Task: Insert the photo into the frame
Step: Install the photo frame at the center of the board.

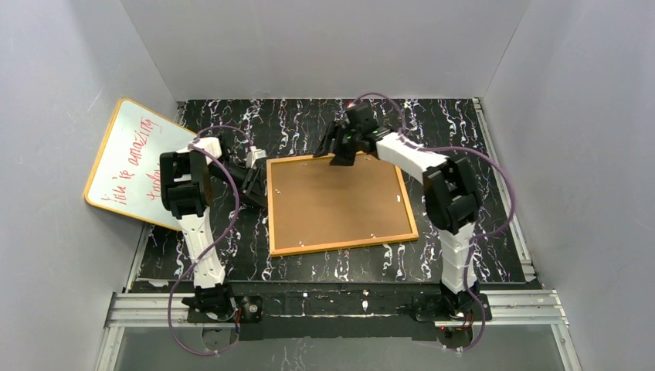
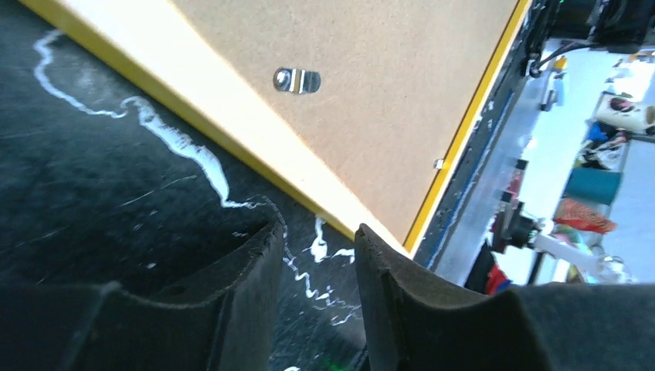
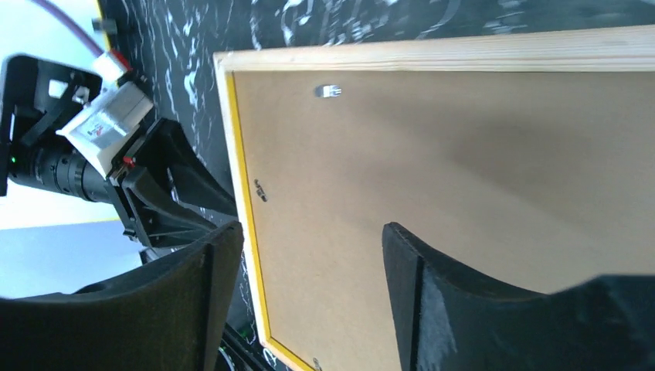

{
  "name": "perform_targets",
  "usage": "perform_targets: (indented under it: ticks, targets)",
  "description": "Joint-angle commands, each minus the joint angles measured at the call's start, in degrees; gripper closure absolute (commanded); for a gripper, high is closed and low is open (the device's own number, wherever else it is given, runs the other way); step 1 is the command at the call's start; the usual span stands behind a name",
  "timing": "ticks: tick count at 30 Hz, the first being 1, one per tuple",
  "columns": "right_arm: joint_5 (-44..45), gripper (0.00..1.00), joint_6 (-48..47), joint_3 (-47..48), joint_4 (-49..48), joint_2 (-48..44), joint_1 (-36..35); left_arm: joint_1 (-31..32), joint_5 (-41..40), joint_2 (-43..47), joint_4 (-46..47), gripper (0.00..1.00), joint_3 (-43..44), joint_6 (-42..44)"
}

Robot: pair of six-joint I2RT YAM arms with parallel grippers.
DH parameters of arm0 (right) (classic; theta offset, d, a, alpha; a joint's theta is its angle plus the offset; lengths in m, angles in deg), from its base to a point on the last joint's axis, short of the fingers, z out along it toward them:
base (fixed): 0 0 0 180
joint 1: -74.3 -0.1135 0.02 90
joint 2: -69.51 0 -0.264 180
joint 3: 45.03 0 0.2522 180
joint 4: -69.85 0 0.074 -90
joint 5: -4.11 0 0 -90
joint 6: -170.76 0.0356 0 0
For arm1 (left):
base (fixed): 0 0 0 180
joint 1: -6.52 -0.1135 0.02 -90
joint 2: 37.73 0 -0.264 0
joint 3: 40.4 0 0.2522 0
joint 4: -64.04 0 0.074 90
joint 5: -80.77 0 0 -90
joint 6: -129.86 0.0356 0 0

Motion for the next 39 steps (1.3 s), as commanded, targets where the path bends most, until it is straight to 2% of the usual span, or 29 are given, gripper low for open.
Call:
perform_targets:
  ticks: [1,4,9,16,21,29,39]
  targets:
    - [-5.8,0.30,0.7,5.7,-6.9,7.4,-4.4,2.5,-1.1,1.2,8.7,0.64,-3.2,-9.2]
    - [-6.9,0.38,2.1,11.9,-5.4,13.5,-7.5,2.8,-4.2,2.5,13.3,0.71,-5.1,-13.5]
    - [-8.1,0.42,4.3,18.8,-5.2,19.6,-10.3,2.9,-6.0,3.8,16.3,0.81,-7.4,-14.6]
    - [-9.5,0.48,6.9,22.4,-4.5,24.2,-12.6,3.0,-6.3,4.0,17.2,0.90,-8.2,-15.2]
    - [-7.8,0.48,6.4,23.2,-2.0,24.9,-13.3,3.0,-6.8,4.0,17.8,0.92,-8.1,-15.6]
    - [-9.6,0.50,6.9,22.7,-1.8,26.0,-14.0,3.1,-8.1,4.5,18.7,0.93,-8.3,-16.4]
    - [-10.5,0.51,10.0,18.8,-5.2,25.7,-15.7,3.5,-10.9,5.9,21.3,0.94,-8.9,-19.0]
